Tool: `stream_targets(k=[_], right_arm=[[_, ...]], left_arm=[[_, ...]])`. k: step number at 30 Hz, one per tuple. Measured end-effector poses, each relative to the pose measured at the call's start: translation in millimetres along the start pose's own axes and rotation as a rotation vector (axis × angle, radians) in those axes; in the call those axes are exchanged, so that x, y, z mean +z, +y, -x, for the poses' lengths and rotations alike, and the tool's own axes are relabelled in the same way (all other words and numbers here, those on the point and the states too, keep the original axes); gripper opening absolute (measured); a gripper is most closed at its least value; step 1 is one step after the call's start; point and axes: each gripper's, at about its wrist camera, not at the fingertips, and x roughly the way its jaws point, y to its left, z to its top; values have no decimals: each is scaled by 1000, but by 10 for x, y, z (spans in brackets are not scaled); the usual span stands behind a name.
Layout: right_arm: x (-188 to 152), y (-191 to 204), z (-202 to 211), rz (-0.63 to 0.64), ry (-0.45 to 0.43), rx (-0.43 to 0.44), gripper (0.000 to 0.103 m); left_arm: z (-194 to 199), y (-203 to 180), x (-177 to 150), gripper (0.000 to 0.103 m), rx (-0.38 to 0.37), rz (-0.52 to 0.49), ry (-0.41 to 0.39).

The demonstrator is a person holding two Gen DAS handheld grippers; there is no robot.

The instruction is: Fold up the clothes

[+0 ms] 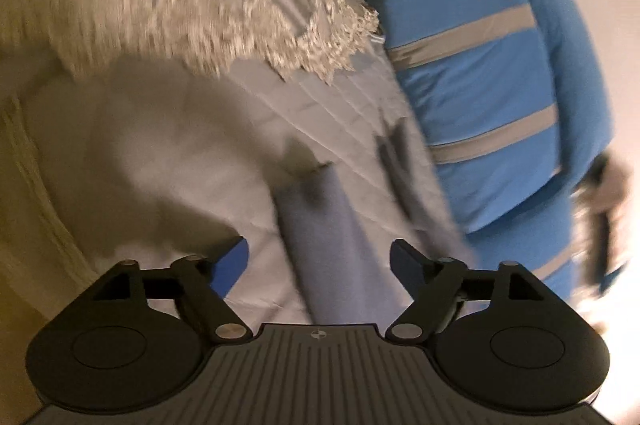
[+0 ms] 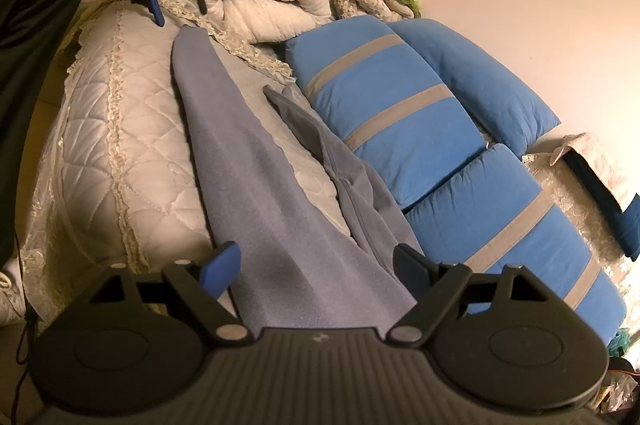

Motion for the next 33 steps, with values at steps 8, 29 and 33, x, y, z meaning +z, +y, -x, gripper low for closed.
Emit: stream_targets(k=[8,29,33], right_arm=[[-7,19,-15,4,15,1,91],[-14,21,-25,7,19,-5,92],[-13,28,-18,10,19,-4,92]], left_arm=[[-225,-11,-19,87,-116,-5,-16],[108,-143,-125,60,-283,-137,-10],[118,-200,-136,58,-218,-168,-23]])
